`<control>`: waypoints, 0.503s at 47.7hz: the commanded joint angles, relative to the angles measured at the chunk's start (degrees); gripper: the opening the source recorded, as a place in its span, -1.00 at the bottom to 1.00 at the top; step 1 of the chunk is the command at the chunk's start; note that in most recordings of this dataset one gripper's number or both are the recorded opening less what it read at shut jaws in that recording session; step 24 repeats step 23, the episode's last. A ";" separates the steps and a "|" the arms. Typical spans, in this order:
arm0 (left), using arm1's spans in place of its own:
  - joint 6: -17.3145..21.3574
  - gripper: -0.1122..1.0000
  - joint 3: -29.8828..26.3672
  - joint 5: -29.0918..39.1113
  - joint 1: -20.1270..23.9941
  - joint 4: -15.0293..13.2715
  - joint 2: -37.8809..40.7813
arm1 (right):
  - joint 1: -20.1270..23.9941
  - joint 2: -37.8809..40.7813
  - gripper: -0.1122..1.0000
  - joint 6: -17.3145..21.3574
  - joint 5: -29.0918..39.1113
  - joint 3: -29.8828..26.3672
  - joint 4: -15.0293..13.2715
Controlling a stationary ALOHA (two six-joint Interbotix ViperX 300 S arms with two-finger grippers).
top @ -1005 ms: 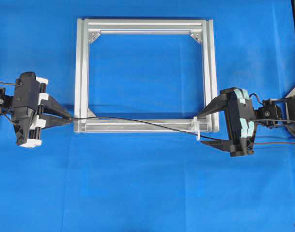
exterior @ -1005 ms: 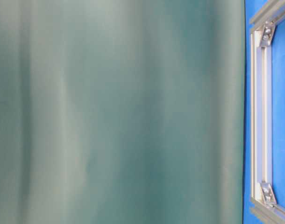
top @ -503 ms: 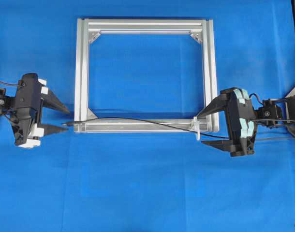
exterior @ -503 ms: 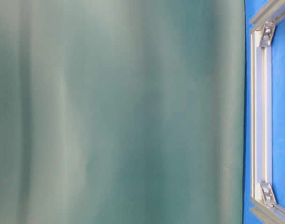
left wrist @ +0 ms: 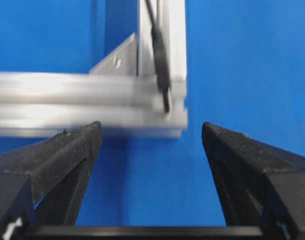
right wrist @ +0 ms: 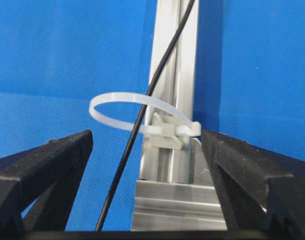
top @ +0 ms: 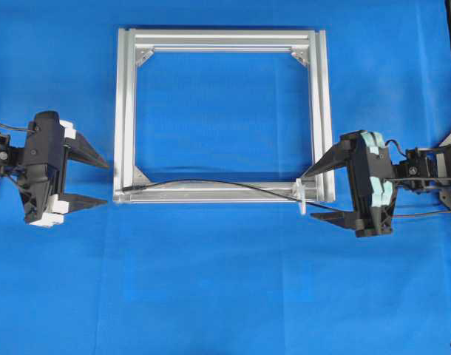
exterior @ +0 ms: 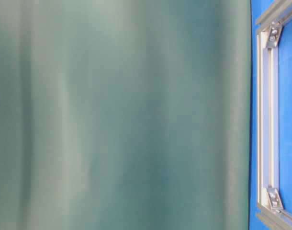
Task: Insert the wire through the string loop located on the right side.
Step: 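Release the cable from the left gripper and withdraw both grippers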
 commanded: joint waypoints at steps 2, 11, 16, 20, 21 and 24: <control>0.18 0.57 -2.55 0.26 -0.09 0.18 -2.11 | -1.14 -3.43 0.87 -0.18 3.08 -1.58 0.18; 0.44 0.56 -5.19 3.34 -0.09 0.18 -4.57 | -2.81 -10.81 0.87 -0.53 8.35 -2.20 -0.09; 0.53 0.56 -5.98 4.66 0.18 0.18 -5.80 | -3.16 -14.50 0.87 -0.62 10.20 -2.11 -0.18; 0.53 0.56 -6.42 5.10 0.35 0.18 -6.86 | -3.34 -16.61 0.87 -0.62 11.34 -1.76 -0.18; 0.53 0.56 -6.50 5.19 0.44 0.18 -7.03 | -3.34 -17.05 0.87 -0.62 11.51 -1.76 -0.18; 0.53 0.56 -6.50 5.27 0.44 0.18 -7.56 | -3.34 -17.58 0.87 -0.62 11.78 -1.67 -0.18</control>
